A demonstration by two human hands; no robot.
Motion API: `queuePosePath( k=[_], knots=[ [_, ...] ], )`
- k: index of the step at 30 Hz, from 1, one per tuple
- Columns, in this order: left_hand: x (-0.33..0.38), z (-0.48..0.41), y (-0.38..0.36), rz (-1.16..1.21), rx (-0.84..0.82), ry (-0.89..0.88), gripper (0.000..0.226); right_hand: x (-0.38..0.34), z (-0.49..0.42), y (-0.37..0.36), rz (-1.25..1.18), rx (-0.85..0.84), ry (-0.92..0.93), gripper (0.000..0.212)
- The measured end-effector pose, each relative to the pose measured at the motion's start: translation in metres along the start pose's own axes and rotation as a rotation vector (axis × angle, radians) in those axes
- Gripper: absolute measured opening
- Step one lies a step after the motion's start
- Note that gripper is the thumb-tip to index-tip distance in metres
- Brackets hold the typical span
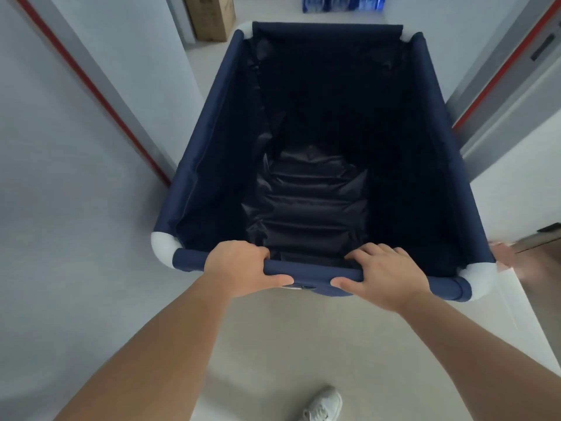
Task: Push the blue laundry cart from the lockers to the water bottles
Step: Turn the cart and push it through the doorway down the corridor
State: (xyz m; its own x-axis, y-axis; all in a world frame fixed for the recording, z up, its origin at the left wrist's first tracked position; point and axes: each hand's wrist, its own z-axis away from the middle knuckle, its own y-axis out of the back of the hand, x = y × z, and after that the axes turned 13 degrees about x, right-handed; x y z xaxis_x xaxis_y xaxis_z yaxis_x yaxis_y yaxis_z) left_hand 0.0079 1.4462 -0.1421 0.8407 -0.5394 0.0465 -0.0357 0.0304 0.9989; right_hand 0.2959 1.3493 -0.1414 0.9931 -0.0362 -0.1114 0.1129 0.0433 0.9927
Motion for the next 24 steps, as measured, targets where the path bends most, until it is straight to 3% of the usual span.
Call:
queuePosePath(
  k=[24],
  knots=[
    [-0.075,-0.305,0.000,0.016,0.044,-0.114,0.077,0.077,-0.269,0.019,0.022,0.015,-0.136,0.091]
  ],
)
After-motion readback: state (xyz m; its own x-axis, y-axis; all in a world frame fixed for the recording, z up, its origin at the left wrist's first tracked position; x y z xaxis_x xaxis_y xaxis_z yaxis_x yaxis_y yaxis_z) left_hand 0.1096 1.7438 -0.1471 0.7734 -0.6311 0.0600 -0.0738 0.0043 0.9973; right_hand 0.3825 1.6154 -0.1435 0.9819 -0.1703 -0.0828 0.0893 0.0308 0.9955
